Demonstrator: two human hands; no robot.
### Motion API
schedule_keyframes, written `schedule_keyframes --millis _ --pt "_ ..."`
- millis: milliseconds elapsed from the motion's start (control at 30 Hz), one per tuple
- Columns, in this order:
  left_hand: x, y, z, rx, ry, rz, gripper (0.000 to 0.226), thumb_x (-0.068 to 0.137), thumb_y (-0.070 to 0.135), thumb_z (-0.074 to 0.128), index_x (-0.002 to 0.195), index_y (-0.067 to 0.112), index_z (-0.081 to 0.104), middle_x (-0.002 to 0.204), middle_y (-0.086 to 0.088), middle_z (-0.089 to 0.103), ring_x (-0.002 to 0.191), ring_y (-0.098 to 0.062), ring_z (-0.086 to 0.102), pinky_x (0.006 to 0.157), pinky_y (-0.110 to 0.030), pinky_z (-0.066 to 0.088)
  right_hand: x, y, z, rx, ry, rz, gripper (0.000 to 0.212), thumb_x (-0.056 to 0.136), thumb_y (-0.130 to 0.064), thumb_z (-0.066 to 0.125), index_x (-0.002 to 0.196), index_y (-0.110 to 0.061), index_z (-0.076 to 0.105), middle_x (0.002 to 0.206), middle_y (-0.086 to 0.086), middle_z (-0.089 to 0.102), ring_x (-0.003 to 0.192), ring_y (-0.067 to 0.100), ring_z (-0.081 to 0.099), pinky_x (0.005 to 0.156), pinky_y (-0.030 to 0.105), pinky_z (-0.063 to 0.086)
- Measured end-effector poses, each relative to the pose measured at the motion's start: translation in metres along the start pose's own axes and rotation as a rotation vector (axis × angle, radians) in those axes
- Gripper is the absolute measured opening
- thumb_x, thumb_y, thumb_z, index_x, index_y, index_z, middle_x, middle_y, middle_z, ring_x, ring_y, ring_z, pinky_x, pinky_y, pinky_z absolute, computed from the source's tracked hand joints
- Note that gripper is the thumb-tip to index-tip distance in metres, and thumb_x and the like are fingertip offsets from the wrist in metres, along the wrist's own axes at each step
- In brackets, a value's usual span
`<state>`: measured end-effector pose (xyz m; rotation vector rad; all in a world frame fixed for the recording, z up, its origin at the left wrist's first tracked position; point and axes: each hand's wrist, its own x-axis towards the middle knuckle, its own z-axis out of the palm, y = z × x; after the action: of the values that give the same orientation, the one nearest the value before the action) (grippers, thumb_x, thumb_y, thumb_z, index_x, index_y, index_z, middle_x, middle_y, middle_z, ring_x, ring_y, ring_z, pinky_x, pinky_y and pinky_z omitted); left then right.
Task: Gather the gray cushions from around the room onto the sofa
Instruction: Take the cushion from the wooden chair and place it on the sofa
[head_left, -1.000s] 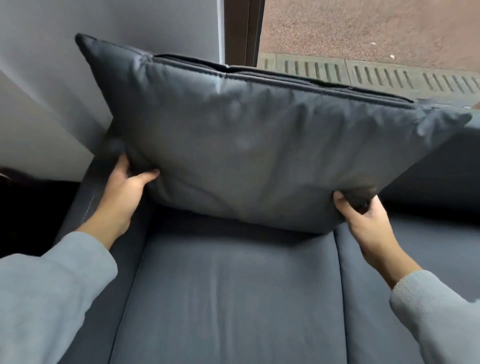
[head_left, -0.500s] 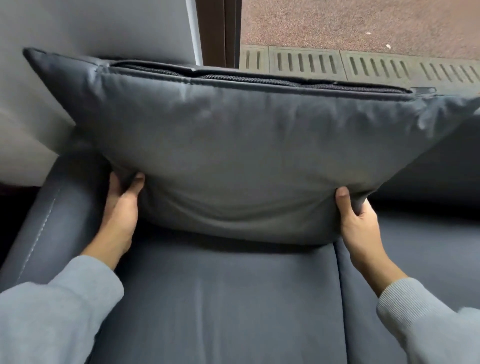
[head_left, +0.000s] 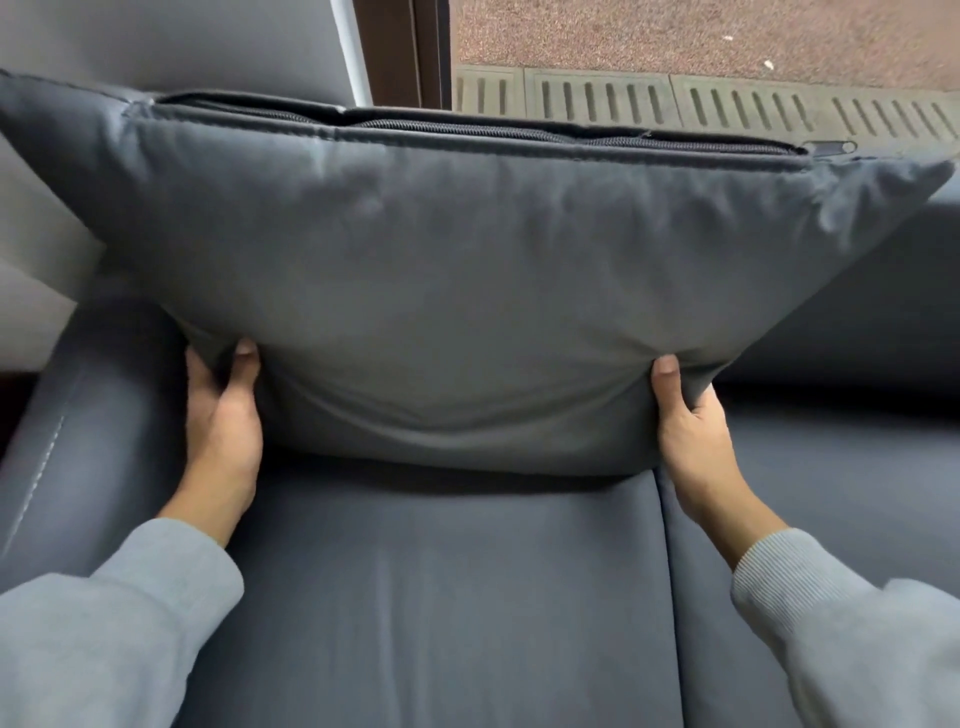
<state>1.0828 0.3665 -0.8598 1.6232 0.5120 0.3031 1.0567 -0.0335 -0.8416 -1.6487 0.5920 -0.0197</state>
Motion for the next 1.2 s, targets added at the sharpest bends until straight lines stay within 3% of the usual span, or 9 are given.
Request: schedule_keyframes --millis 67,233,333,400,533,767,967,1067,1200 --pt "-0.002 0.005 -0.001 0.019 -0.012 -0.01 0.047 0.094 0.042 0.059 0.141 0.044 0.051 0.132 0.034 0.062 0.125 0.014 0.054 0.108 -0.014 0.039 -0.003 -0.001 -0.002 -0.013 0.015 0.007 0.073 0.064 -0.097 0.064 0.123 -0.054 0.064 0.133 -0.028 0.068 0.132 0.0 0.058 0.12 0.039 0.041" --pt "-0.005 0.049 -0.002 -0.045 0.075 0.035 0.059 0.097 0.018 0.053 0.156 0.018 0.044 0.153 0.005 0.052 0.138 -0.007 0.05 0.116 -0.023 0.038 -0.023 -0.026 0.004 -0.014 0.112 -0.056 0.057 0.082 -0.08 0.054 0.126 -0.046 0.063 0.127 -0.027 0.068 0.127 0.002 0.059 0.119 0.042 0.042" --pt "-0.001 0.098 0.008 -0.005 0.103 0.112 0.071 0.1 0.041 0.049 0.163 0.018 0.027 0.163 0.013 0.033 0.147 0.0 0.034 0.114 -0.008 0.028 -0.03 -0.065 0.012 0.02 0.258 -0.224 0.084 0.09 -0.067 0.051 0.159 -0.022 0.04 0.157 -0.006 0.052 0.143 0.004 0.045 0.123 0.028 0.032" --pt "0.003 0.127 0.015 0.094 0.108 0.152 0.084 0.097 0.06 0.05 0.165 0.021 0.021 0.167 0.013 0.027 0.151 0.001 0.027 0.12 -0.014 0.022 -0.028 -0.094 0.018 -0.004 0.29 -0.247 0.103 0.09 -0.072 0.053 0.169 -0.018 0.015 0.171 0.0 0.031 0.153 0.004 0.029 0.122 0.016 0.022" --pt "0.011 0.156 0.02 0.264 0.096 0.081 0.086 0.094 0.064 0.054 0.165 0.029 0.022 0.168 0.005 0.033 0.153 -0.012 0.031 0.127 -0.036 0.023 -0.02 -0.123 0.021 -0.09 0.244 -0.153 0.101 0.098 -0.067 0.055 0.17 -0.02 0.001 0.173 0.002 0.026 0.157 0.018 0.027 0.121 0.024 0.019" --pt "-0.011 0.193 0.017 0.477 0.034 -0.09 0.086 0.101 0.058 0.05 0.167 0.016 0.014 0.173 -0.008 0.022 0.158 -0.024 0.021 0.128 -0.038 0.016 -0.04 -0.165 0.001 -0.293 0.154 -0.06 0.097 0.102 -0.07 0.042 0.169 -0.022 -0.007 0.177 0.01 0.015 0.161 0.03 0.019 0.126 0.039 0.014" --pt "-0.061 0.275 0.031 0.722 -0.249 0.062 0.064 0.108 0.045 0.043 0.166 0.023 0.025 0.174 -0.006 0.017 0.159 -0.026 0.016 0.126 -0.038 0.014 -0.073 -0.242 -0.017 -0.706 -0.114 -0.195 0.09 0.105 -0.063 0.043 0.17 -0.021 -0.003 0.176 0.016 -0.013 0.163 0.033 -0.001 0.129 0.044 0.007" --pt "-0.101 0.32 0.035 1.016 -0.422 0.158 0.062 0.11 0.043 0.039 0.166 0.021 0.021 0.175 -0.009 0.01 0.161 -0.03 0.007 0.127 -0.05 0.013 -0.1 -0.28 -0.033 -1.047 -0.224 -0.264 0.087 0.105 -0.067 0.035 0.17 -0.019 0.003 0.176 0.018 -0.011 0.163 0.033 -0.011 0.13 0.054 0.005" --pt "-0.156 0.374 0.019 1.377 -0.586 0.233 0.072 0.106 0.061 0.029 0.167 0.03 0.006 0.176 -0.003 -0.004 0.161 -0.029 -0.008 0.127 -0.058 0.003 -0.147 -0.33 -0.057 -1.17 -0.295 -0.238 0.086 0.103 -0.073 0.028 0.17 -0.024 0.01 0.177 0.017 -0.008 0.163 0.033 -0.011 0.128 0.06 0.001"
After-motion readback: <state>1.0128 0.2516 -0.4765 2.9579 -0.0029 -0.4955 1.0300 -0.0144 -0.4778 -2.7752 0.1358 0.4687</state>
